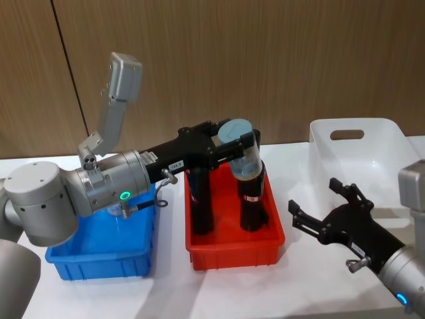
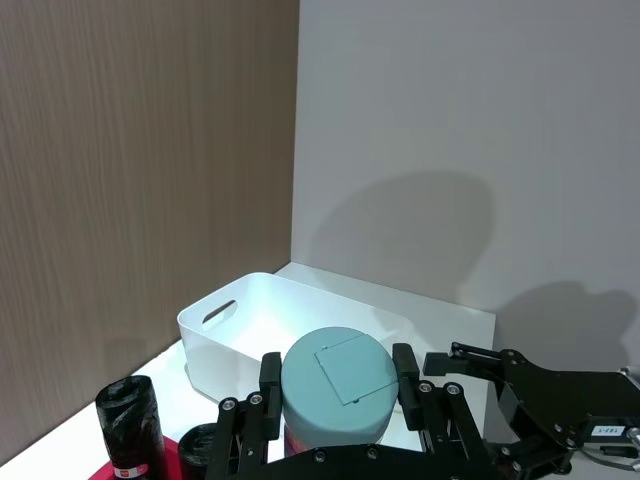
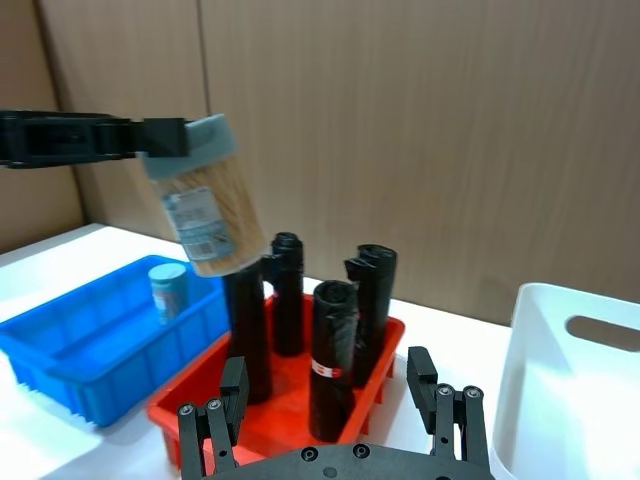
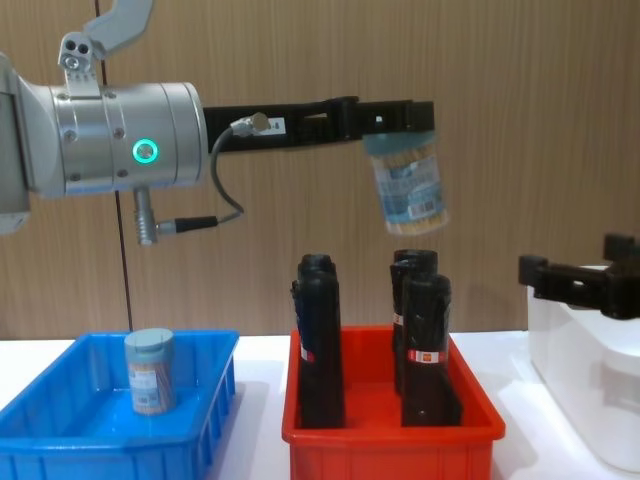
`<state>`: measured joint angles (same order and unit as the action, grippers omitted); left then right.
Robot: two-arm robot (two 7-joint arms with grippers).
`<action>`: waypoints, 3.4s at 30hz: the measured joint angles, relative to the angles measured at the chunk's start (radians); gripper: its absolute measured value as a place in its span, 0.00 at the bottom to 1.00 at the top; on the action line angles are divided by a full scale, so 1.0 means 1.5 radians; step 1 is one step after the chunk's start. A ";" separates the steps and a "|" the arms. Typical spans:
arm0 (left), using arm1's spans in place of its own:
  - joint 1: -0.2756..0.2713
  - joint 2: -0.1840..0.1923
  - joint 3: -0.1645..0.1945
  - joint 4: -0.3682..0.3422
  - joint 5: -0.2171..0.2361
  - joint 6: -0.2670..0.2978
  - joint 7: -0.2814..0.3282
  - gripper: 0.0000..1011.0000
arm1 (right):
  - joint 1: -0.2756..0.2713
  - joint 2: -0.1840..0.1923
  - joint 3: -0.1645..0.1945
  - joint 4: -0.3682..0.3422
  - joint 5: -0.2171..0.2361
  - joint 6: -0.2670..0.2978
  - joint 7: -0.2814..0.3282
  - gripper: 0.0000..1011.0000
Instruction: Pick the cotton swabs from the blue box and place them into the white box.
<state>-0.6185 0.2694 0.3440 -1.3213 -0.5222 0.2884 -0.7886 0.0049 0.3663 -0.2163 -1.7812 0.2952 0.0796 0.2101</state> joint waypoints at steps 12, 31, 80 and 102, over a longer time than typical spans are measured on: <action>-0.001 -0.001 0.001 0.001 0.000 0.001 -0.001 0.66 | 0.031 0.001 -0.002 -0.009 -0.016 0.039 0.060 0.99; -0.001 -0.001 0.001 0.001 0.000 0.001 -0.001 0.66 | 0.096 -0.017 -0.013 0.014 -0.063 0.062 0.122 0.99; -0.001 0.000 0.001 0.001 0.000 0.001 -0.001 0.66 | 0.223 -0.074 -0.042 0.134 -0.120 0.070 0.193 0.99; -0.001 0.000 0.001 0.001 0.000 0.001 -0.001 0.66 | 0.247 -0.087 -0.052 0.163 -0.124 0.058 0.205 0.70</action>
<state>-0.6196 0.2687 0.3452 -1.3200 -0.5228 0.2897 -0.7901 0.3757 0.2365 -0.2946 -1.5369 0.1092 0.1668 0.5171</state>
